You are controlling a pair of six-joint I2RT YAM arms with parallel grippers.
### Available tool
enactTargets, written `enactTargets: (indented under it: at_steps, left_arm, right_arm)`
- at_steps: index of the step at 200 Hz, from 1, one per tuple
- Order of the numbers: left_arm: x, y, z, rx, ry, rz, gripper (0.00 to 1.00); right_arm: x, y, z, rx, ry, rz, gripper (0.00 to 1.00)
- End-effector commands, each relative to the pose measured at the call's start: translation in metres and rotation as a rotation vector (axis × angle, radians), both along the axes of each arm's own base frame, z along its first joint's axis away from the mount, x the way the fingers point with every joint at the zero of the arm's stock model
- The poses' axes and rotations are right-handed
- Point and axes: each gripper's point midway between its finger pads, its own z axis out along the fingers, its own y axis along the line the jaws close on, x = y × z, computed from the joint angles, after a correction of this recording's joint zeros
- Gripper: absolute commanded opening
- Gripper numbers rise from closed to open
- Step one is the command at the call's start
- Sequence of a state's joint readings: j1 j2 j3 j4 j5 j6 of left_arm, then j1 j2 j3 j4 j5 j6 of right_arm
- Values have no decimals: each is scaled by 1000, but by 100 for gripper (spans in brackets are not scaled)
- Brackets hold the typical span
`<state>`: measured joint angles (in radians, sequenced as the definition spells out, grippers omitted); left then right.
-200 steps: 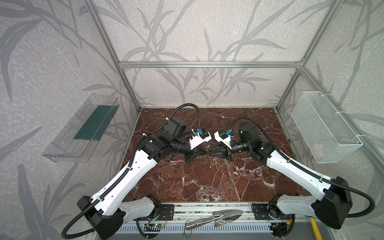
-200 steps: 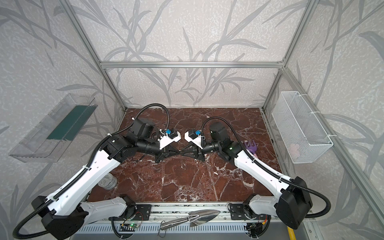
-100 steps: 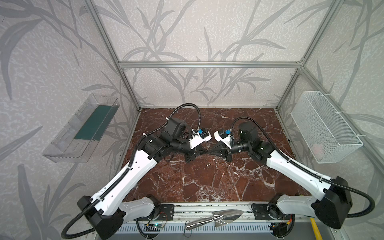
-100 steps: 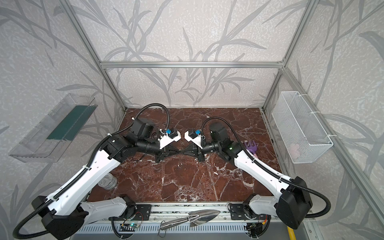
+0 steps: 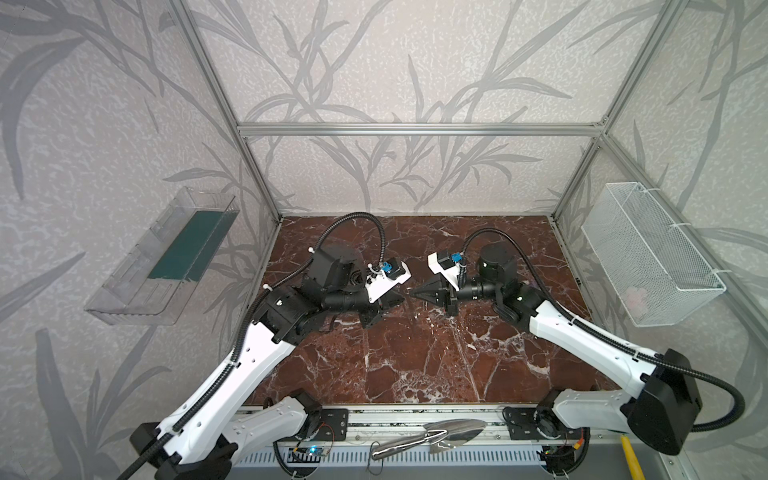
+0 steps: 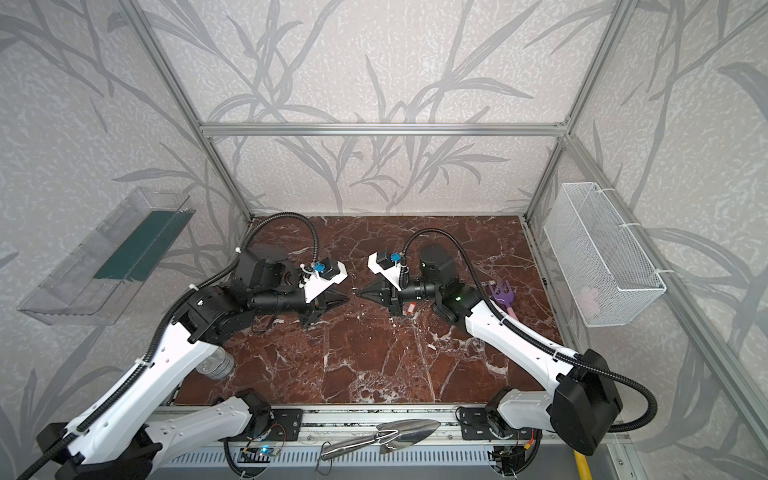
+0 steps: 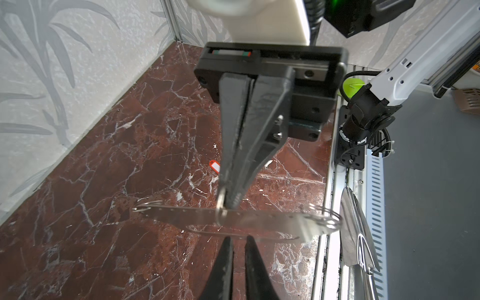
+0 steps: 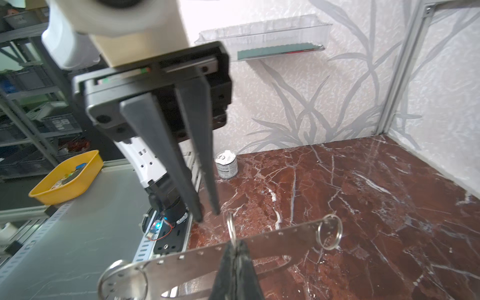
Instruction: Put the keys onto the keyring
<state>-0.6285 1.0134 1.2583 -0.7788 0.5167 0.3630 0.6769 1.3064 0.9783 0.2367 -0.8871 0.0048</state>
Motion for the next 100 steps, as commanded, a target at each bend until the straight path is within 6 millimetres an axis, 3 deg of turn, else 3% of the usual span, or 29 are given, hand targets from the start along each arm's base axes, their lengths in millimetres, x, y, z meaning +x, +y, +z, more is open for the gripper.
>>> enactTargets:
  at_steps: [1,52,100]
  left_arm:
    - [5,7,6,-11,-70,44,14]
    - [17,20,13,-62,-160,153,14]
    - [25,22,20,-112,-214,195,16]
  right_arm:
    - [12,7,17,85,-10,-30,0]
    - [23,16,36,221,27,-20,0]
    - [13,22,44,293,39,100,0]
